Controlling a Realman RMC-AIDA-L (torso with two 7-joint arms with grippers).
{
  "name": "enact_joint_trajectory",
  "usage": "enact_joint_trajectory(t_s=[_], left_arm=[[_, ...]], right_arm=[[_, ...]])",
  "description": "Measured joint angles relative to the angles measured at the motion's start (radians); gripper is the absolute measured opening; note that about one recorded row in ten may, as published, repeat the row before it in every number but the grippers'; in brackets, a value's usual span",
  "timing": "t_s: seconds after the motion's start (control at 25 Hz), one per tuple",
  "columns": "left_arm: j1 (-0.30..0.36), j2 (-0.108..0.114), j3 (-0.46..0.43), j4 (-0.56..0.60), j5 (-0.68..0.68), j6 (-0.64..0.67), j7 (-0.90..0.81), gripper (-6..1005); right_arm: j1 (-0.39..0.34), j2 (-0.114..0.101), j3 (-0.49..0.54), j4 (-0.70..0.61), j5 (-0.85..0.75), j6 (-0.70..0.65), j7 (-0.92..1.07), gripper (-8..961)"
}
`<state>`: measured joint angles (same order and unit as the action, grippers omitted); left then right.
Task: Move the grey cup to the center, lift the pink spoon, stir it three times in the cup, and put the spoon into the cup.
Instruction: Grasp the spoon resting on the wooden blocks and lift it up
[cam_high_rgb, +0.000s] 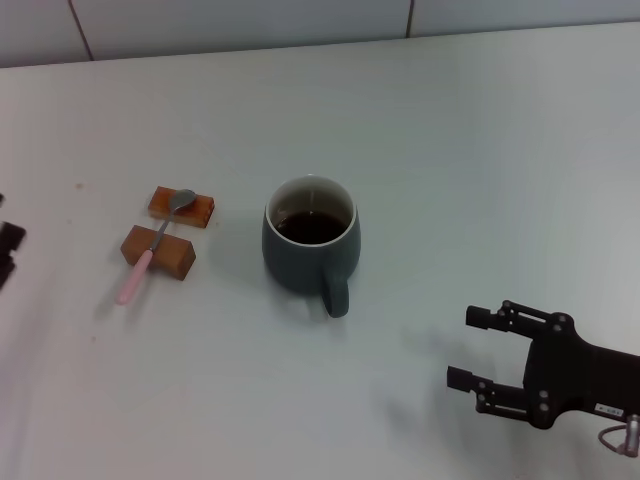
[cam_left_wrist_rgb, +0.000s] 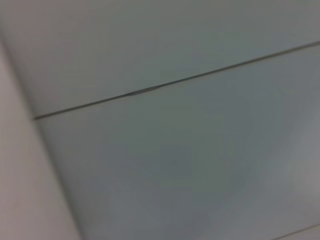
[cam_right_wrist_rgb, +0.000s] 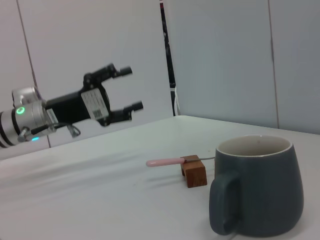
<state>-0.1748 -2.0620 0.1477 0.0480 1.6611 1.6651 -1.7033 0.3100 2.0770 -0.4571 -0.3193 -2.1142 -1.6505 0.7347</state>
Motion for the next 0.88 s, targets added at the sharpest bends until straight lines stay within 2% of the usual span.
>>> enact_joint_trajectory(t_s=[0.28,0.88], left_arm=[[0.011,0.001,0.122,0.008,0.002,-0.087,-0.136,809],[0.033,-0.004,0.210,-0.008,0.001,-0.159,-0.261,809]], right_arm=[[0.009,-0.002,0.000,0.000,-0.002,0.001,-0.001,749],[0.009,-0.003,0.001,-0.003,-0.003,0.003,-0.009,745]])
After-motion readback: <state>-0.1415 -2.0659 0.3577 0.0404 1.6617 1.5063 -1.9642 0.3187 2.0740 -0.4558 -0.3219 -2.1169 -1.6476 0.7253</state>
